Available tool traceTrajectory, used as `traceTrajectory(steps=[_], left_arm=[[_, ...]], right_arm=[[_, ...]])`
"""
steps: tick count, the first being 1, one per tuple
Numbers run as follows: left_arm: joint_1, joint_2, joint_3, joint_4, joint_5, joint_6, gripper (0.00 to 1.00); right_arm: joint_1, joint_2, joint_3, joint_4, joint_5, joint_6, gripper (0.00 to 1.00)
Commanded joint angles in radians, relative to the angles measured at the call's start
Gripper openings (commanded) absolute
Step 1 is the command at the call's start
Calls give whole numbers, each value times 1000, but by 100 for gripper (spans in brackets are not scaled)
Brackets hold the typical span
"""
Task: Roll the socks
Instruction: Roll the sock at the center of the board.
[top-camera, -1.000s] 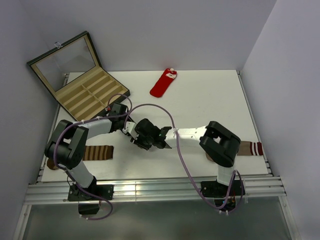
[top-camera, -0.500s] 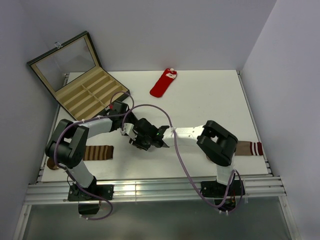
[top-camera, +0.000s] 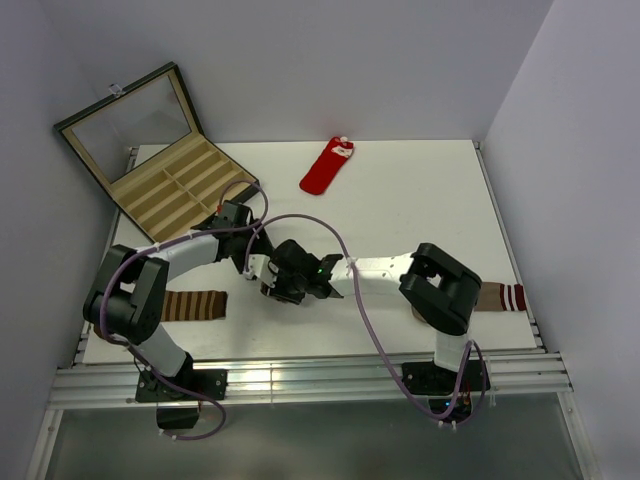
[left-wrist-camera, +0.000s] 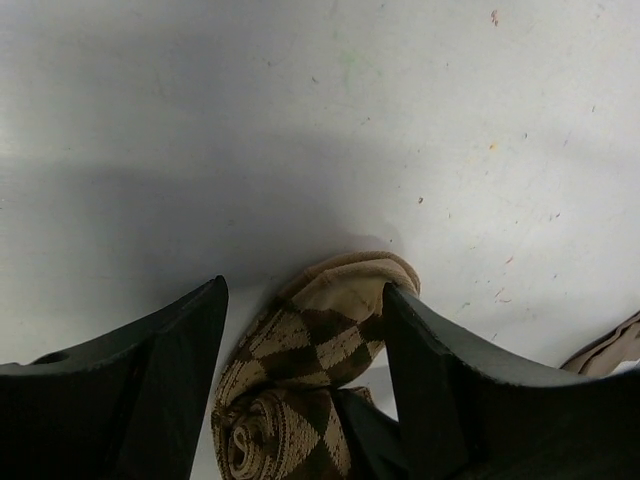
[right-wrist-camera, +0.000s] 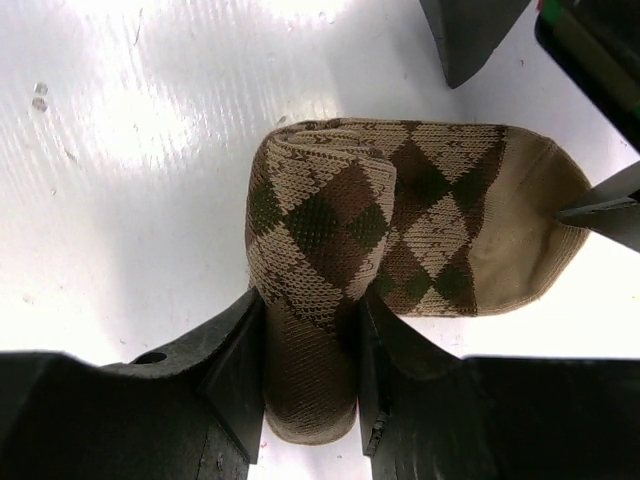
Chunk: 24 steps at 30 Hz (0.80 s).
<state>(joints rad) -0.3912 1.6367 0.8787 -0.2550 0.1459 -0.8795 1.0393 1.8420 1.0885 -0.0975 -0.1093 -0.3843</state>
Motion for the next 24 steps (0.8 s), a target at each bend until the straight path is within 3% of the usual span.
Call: traceTrajectory(steps=[1, 8, 16, 19, 20, 24], left_arm=[[2, 0, -9, -47, 24, 65, 69], [2, 35, -13, -56, 49, 86, 61], [0, 69, -21, -37, 50, 73, 29], [0, 81, -20, -9, 38, 48, 11], [0, 87, -18, 3, 46, 34, 0], [0, 117, -1, 58, 61, 2, 0]], right_arm=[[11, -20, -27, -48, 3, -47, 0], [11, 2, 8, -99, -7, -56, 0], [11, 2, 30, -119, -27, -45, 0], [11, 2, 39, -130, -43, -44, 0], [11, 3, 47, -142, -46, -44, 0], [18, -15, 41, -139, -61, -34, 0]])
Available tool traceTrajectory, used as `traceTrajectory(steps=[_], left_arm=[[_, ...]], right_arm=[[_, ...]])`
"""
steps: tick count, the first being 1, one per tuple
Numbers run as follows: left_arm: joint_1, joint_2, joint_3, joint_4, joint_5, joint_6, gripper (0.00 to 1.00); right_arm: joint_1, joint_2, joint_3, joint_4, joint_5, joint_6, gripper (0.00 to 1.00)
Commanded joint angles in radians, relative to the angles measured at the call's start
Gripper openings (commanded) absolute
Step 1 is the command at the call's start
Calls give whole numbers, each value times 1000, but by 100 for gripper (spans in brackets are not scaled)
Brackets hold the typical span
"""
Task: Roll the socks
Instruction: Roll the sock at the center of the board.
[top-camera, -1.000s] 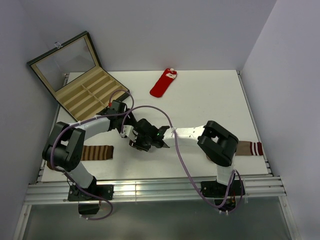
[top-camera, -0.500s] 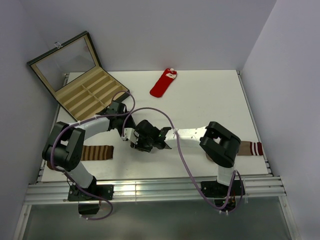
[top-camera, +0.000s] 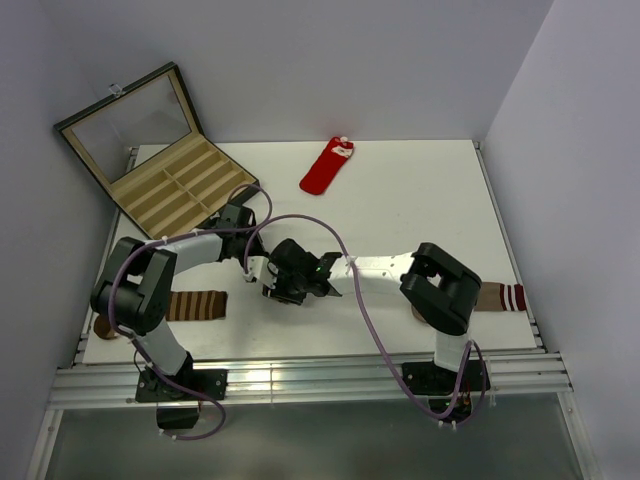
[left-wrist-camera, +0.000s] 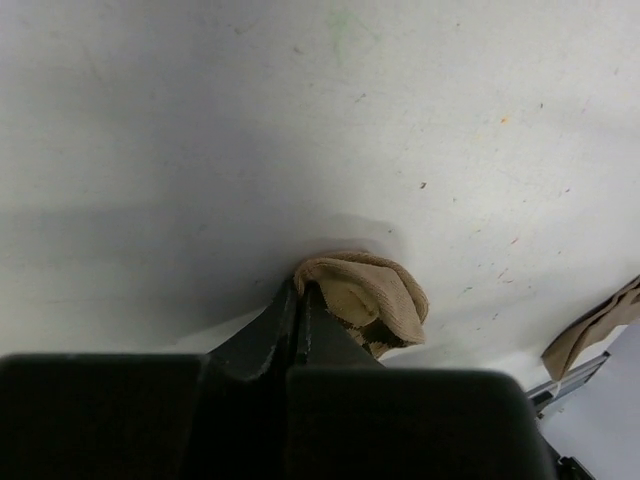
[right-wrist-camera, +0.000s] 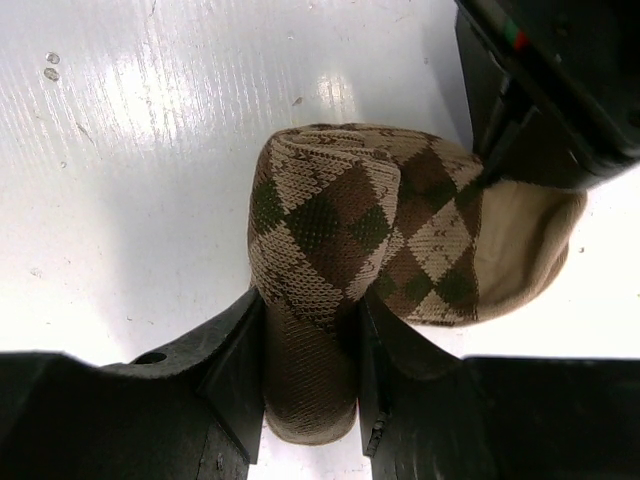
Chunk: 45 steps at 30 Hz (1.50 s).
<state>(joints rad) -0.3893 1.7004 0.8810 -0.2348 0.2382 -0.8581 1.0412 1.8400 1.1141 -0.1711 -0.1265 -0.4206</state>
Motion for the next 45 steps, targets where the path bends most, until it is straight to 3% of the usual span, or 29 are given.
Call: traceTrajectory(steps=[1, 17, 24, 28, 36, 38, 41, 45], left_arm=[[-3, 56, 4, 46, -28, -25, 0], [-10, 59, -14, 137, -66, -148, 0], [-11, 87, 9, 155, -50, -160, 0], [-11, 68, 13, 143, -63, -148, 0], [-11, 50, 9, 163, -63, -137, 1], [-10, 50, 19, 157, -80, -136, 6], [3, 44, 44, 129, -109, -139, 25], [35, 39, 117, 37, -181, -137, 41]], right_arm=[[22, -31, 9, -58, -47, 2, 0], [105, -55, 52, -113, -25, -7, 0], [99, 36, 93, -179, -171, -26, 0], [54, 122, 127, -220, -347, -17, 0], [-87, 229, 202, -323, -536, 14, 0], [-96, 261, 226, -352, -532, 19, 0], [-107, 281, 221, -340, -527, 35, 0], [-118, 272, 187, -294, -518, 60, 0]])
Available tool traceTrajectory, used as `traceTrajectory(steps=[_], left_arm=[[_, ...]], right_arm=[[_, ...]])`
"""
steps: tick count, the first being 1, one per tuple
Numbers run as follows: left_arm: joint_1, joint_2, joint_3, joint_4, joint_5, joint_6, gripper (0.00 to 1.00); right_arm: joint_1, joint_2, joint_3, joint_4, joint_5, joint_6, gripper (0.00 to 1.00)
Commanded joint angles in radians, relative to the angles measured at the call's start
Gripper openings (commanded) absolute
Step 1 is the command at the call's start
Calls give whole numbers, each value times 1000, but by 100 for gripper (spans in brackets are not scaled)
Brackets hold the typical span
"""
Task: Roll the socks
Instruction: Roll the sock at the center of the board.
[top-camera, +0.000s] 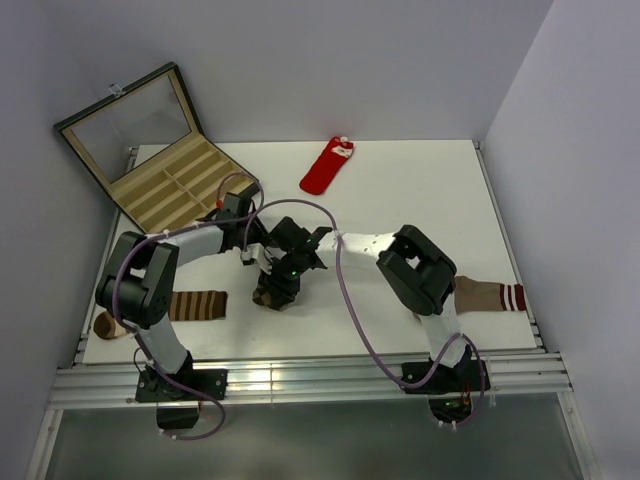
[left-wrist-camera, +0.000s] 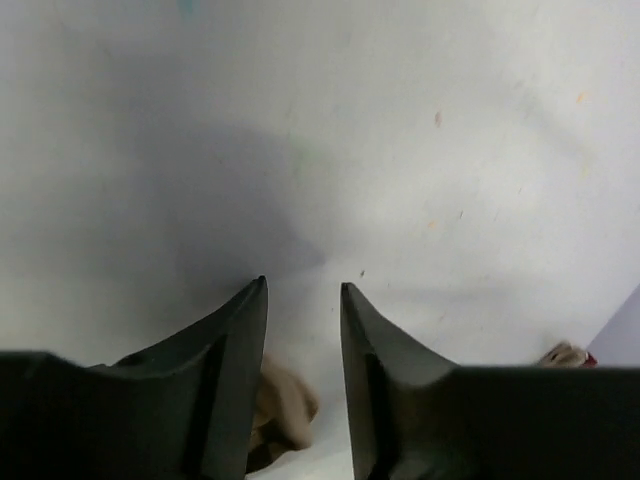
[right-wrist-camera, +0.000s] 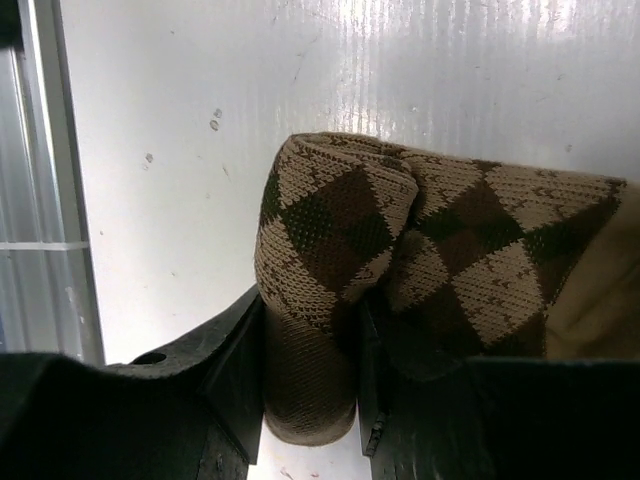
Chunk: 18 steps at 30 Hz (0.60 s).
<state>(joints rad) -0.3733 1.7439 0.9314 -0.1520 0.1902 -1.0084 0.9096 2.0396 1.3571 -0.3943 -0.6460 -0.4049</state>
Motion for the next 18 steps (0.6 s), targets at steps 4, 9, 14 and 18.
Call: traceTrajectory(steps=[4, 9, 14, 18], left_arm=[[54, 3, 104, -84, -170, -21, 53], [123, -23, 139, -100, -186, -48, 71], [162, -147, 147, -122, -244, -65, 78], [169, -302, 71, -145, -293, -126, 81]], right_arm=[[14, 62, -76, -43, 32, 58, 0], [8, 60, -78, -32, 32, 66, 0], [-12, 82, -64, -38, -10, 80, 0], [-32, 111, -44, -47, -33, 106, 0]])
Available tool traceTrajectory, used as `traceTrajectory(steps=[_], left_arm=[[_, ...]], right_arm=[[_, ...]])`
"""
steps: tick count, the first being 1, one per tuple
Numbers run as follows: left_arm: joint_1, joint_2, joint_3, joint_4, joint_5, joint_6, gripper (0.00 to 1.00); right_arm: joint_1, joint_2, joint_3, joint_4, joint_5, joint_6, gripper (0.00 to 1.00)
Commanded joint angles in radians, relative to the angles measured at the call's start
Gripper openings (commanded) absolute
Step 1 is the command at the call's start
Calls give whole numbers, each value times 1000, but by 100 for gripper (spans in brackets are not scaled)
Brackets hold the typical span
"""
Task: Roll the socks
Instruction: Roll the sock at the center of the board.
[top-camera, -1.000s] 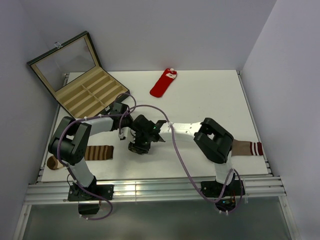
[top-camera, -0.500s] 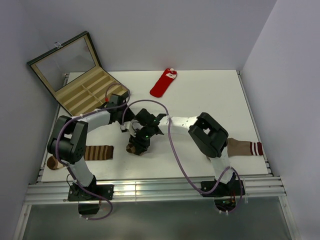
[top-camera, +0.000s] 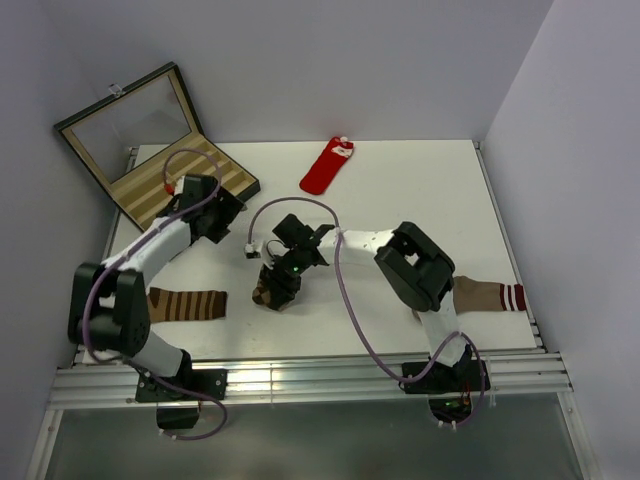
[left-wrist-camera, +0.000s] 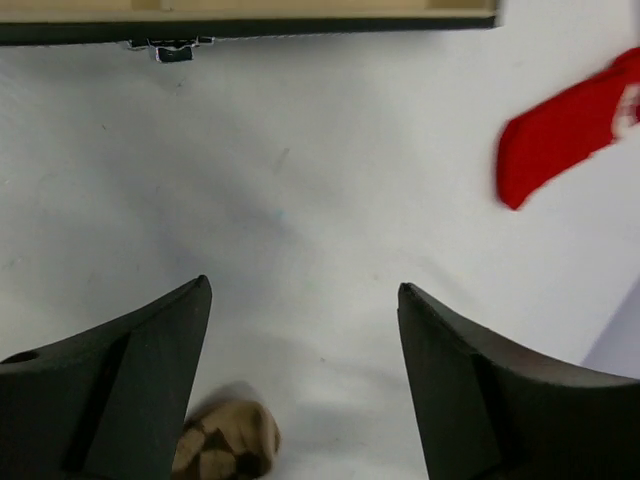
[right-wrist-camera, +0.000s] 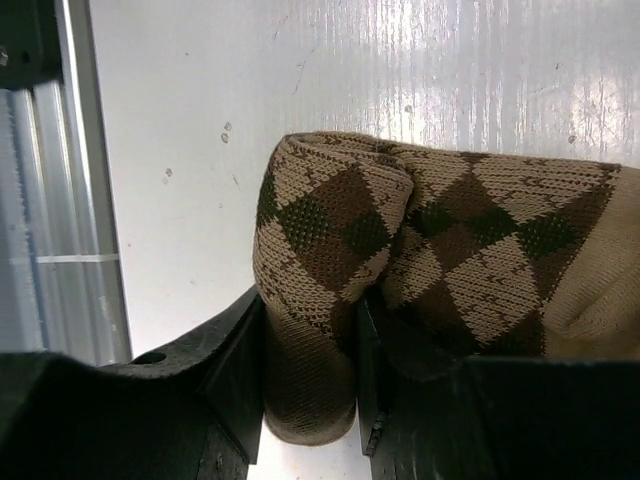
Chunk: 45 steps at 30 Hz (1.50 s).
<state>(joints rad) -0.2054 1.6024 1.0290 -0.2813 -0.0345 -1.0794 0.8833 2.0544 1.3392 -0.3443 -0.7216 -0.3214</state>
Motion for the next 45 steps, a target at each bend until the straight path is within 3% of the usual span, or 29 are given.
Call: traceTrajectory(steps=[1, 7, 13, 17, 23, 28, 31, 37, 45], left_arm=[[4, -195, -47, -24, -85, -66, 82], [-5, -493, -268, -12, -22, -77, 84], [-164, -602, -470, 27, 47, -148, 84], [-239, -585, -585, 105, 82, -220, 83], [-241, -499, -584, 78, 124, -238, 81], [-239, -639, -626, 67, 39, -278, 82], [-212, -628, -574, 16, -36, -238, 83], [-154, -567, -462, -25, 13, -139, 83], [-166, -526, -503, 59, 148, -126, 81]], right_arm=[[-9, 102, -9, -117, 36, 30, 0], [-38, 158, 76, -185, 1, 111, 0], [-58, 213, 153, -213, -29, 232, 0], [-75, 228, 153, -165, -33, 362, 0], [-86, 247, 147, -104, -6, 502, 0], [-99, 228, 114, -58, -2, 504, 0], [-101, 210, 103, -53, 39, 493, 0], [-132, 201, 63, 7, 79, 570, 0], [-231, 188, -14, 192, 136, 766, 0]])
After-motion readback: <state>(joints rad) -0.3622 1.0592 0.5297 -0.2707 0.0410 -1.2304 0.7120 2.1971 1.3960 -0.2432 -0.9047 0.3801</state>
